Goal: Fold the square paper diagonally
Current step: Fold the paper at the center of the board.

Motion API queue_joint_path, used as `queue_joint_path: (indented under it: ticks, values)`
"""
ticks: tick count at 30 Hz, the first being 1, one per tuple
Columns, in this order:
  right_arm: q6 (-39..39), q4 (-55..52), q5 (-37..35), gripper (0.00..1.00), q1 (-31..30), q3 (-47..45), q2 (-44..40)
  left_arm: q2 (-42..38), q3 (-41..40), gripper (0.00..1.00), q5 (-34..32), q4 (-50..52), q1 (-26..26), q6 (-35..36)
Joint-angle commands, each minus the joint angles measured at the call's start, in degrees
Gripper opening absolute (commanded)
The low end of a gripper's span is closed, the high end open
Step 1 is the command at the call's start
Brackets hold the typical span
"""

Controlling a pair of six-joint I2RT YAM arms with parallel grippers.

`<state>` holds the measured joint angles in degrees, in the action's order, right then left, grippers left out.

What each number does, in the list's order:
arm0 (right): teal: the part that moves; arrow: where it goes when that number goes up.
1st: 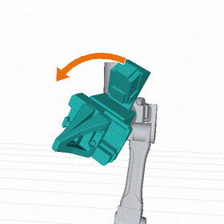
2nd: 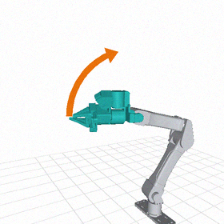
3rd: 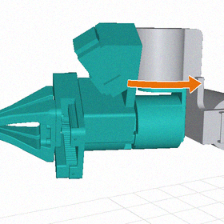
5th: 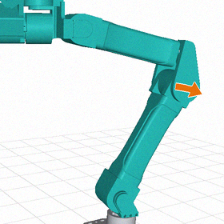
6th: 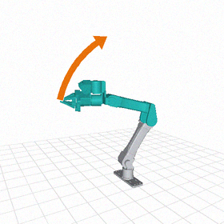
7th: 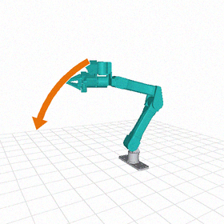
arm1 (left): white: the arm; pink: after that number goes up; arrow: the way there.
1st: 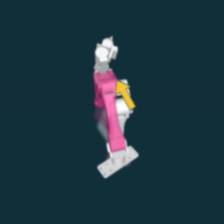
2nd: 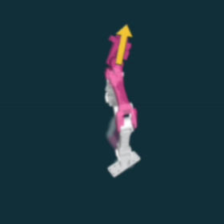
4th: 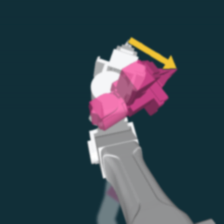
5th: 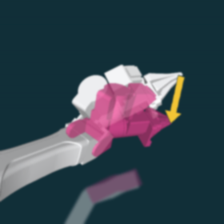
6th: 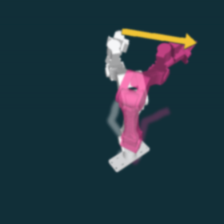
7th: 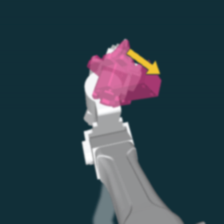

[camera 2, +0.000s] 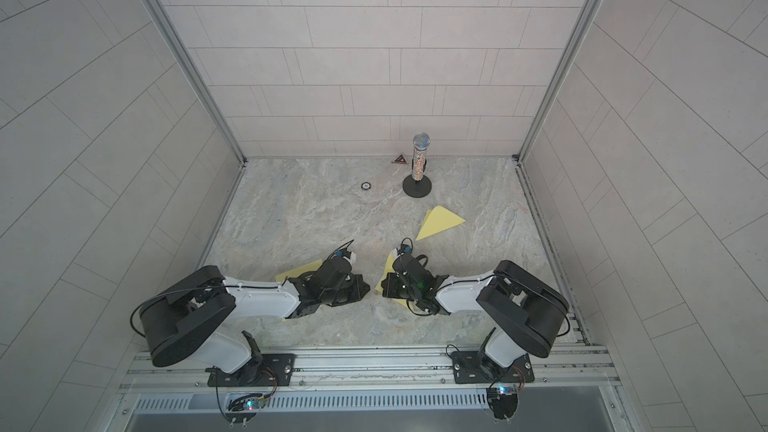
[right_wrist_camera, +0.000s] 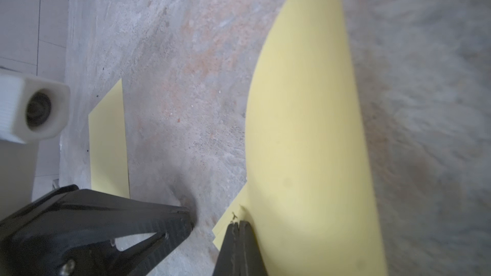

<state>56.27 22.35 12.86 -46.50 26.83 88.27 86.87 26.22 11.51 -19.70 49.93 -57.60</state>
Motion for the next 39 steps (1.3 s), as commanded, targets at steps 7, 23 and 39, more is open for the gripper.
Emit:
queue_joint_path:
  ticks: [7,23,39]
  values:
    - [0.4,-4.9,-2.8,0.0,0.0,-2.1,0.9,-0.5,-0.7,0.06,2.1,-3.0,0.0,-0.5]
    - [0.9,-5.0,-2.7,0.0,0.0,-1.8,1.1,5.0,0.8,0.24,4.4,-8.4,0.5,-1.2]
    - [1.1,-4.9,-2.5,0.0,0.0,-2.0,1.1,6.9,1.3,0.19,5.3,-11.6,1.0,-3.0]
